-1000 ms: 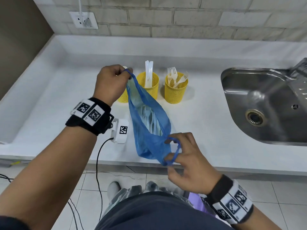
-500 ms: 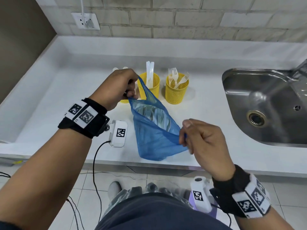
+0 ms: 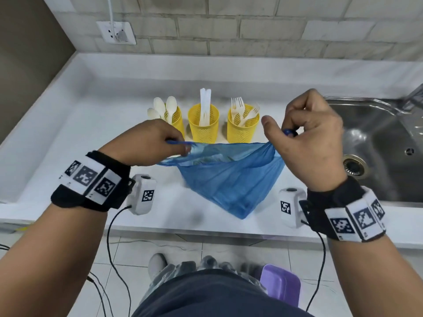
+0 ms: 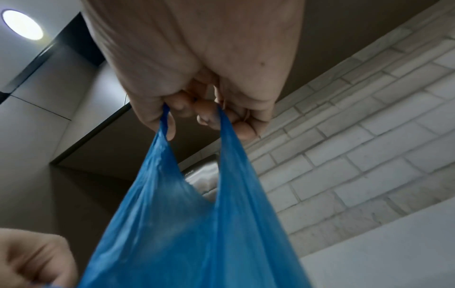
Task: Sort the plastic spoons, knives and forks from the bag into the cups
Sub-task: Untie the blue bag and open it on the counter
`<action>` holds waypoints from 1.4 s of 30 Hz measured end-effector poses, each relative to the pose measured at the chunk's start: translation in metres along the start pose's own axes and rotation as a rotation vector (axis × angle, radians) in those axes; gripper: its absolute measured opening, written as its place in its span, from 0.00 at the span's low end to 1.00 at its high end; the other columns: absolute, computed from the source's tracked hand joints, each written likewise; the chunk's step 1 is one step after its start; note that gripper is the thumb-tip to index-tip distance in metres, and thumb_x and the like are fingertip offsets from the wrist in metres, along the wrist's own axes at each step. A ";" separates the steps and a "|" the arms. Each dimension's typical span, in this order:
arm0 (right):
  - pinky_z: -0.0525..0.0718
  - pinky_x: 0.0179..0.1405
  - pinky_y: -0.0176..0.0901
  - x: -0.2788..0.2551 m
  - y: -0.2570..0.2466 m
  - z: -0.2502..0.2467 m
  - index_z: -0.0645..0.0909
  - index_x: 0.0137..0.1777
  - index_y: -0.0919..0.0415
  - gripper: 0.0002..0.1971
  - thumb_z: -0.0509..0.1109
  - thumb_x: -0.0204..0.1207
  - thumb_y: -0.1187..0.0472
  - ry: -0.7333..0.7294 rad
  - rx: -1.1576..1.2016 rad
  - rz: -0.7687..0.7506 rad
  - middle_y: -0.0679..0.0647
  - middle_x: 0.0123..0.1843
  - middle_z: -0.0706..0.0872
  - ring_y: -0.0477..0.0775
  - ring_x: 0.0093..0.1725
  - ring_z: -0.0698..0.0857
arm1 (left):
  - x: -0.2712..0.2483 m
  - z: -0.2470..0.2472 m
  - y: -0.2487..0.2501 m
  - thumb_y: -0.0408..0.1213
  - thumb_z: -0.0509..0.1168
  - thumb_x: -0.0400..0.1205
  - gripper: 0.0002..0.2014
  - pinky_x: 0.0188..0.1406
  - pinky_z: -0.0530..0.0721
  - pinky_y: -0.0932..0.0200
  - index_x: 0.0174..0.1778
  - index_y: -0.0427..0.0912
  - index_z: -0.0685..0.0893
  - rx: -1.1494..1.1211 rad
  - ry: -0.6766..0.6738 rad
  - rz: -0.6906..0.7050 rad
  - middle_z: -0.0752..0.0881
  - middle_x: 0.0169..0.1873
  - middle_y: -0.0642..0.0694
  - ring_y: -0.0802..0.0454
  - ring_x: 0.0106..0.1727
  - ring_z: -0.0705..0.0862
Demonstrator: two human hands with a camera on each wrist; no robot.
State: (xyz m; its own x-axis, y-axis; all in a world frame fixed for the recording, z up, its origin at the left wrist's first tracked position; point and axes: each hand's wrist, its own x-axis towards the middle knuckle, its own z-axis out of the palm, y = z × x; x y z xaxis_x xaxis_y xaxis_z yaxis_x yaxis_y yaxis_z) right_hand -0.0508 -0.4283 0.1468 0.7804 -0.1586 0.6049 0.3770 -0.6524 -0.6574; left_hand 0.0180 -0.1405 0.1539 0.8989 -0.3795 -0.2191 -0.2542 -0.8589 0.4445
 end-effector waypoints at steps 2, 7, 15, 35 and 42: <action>0.70 0.43 0.24 0.007 0.001 0.000 0.74 0.26 0.55 0.21 0.81 0.75 0.60 -0.005 -0.029 -0.035 0.58 0.42 0.78 0.43 0.39 0.76 | -0.004 -0.001 0.000 0.44 0.67 0.86 0.14 0.24 0.62 0.61 0.34 0.47 0.87 -0.387 0.079 -0.073 0.72 0.21 0.56 0.56 0.25 0.65; 0.68 0.47 0.18 0.011 0.013 0.000 0.69 0.35 0.52 0.17 0.77 0.72 0.65 -0.132 -0.180 0.020 0.58 0.46 0.77 0.45 0.48 0.73 | -0.012 0.003 0.003 0.37 0.61 0.86 0.12 0.27 0.54 0.56 0.36 0.46 0.73 -1.076 0.218 -0.192 0.67 0.28 0.50 0.48 0.32 0.55; 0.72 0.39 0.26 -0.005 0.025 -0.010 0.72 0.68 0.50 0.29 0.63 0.72 0.78 -0.460 -0.187 0.187 0.55 0.45 0.82 0.43 0.39 0.80 | -0.008 0.043 -0.004 0.44 0.84 0.72 0.33 0.35 0.75 0.60 0.59 0.44 0.66 -0.426 0.383 -0.219 0.87 0.46 0.54 0.57 0.44 0.85; 0.70 0.34 0.45 0.002 0.068 0.054 0.73 0.34 0.62 0.13 0.61 0.82 0.60 -0.612 -0.522 0.455 0.59 0.38 0.80 0.67 0.41 0.80 | -0.004 0.082 0.009 0.36 0.59 0.89 0.08 0.28 0.71 0.59 0.57 0.43 0.65 -0.700 0.483 -0.251 0.73 0.32 0.45 0.52 0.28 0.70; 0.87 0.30 0.51 0.005 0.073 0.029 0.86 0.41 0.72 0.13 0.58 0.68 0.75 -0.250 0.268 0.838 0.68 0.36 0.86 0.66 0.30 0.87 | -0.012 0.072 -0.007 0.52 0.77 0.79 0.12 0.31 0.74 0.59 0.43 0.50 0.84 -0.341 0.290 -0.140 0.81 0.29 0.51 0.53 0.30 0.78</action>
State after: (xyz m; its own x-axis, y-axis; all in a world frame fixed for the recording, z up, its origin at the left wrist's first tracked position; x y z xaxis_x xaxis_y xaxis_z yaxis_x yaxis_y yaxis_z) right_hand -0.0043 -0.4549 0.0889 0.9245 -0.3172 -0.2114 -0.2823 -0.1971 -0.9388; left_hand -0.0168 -0.1546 0.0906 0.9911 -0.1146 -0.0671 -0.0353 -0.7147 0.6985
